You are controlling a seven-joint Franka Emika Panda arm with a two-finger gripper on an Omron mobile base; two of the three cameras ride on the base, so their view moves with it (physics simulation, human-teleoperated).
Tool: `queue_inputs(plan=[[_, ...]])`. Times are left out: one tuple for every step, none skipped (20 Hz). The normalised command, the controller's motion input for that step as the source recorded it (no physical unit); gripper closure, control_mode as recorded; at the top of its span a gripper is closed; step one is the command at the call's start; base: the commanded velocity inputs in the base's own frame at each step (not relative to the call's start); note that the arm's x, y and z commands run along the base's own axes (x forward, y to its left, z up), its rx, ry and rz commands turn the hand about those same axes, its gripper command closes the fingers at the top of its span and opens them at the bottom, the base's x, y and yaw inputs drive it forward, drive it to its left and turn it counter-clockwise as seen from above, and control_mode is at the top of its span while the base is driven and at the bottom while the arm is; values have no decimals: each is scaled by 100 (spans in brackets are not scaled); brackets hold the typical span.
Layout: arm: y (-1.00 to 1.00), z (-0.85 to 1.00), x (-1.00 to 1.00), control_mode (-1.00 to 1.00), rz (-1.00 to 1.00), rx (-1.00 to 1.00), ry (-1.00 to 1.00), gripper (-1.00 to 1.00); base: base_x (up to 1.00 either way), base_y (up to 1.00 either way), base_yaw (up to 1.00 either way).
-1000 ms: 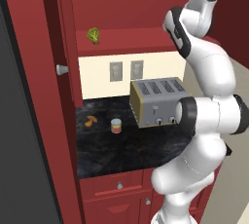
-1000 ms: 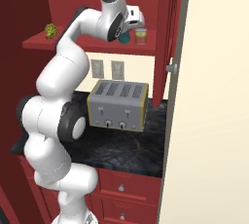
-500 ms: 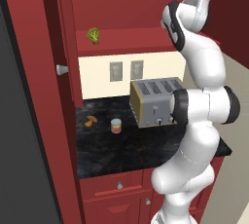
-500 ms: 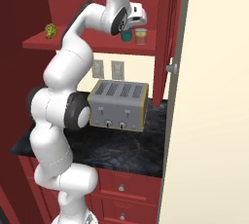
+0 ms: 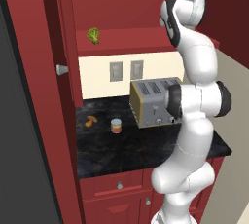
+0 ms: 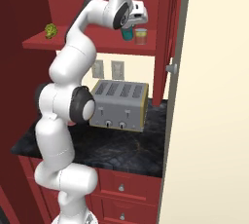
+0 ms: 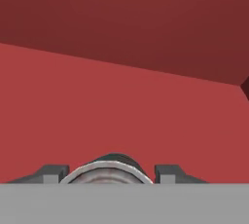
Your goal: Pick the cans from the counter and place them in their designated side in the cabinet.
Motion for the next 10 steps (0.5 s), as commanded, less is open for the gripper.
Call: queue_inputs(plan=[[0, -13, 16, -100, 0, 0, 4, 100, 0, 0, 0], [0, -12, 14, -100, 0, 0, 4, 100, 0, 0, 0], [0, -13, 12, -100, 0, 0, 4, 100, 0, 0, 0], [0, -14, 11, -100, 0, 0, 4, 100, 0, 0, 0], [0, -14, 11, -100, 0, 0, 4, 100, 0, 0, 0], [0, -14, 10, -100, 0, 0, 3, 100, 0, 0, 0], [0, -14, 9, -100, 0, 0, 4, 100, 0, 0, 0], [0, -14, 6, -100, 0, 0, 3, 100, 0, 0, 0], [0, -15, 3, -100, 0, 0, 3, -100, 0, 0, 0], [0, -13, 0, -100, 0, 0, 2, -100, 0, 0, 0]])
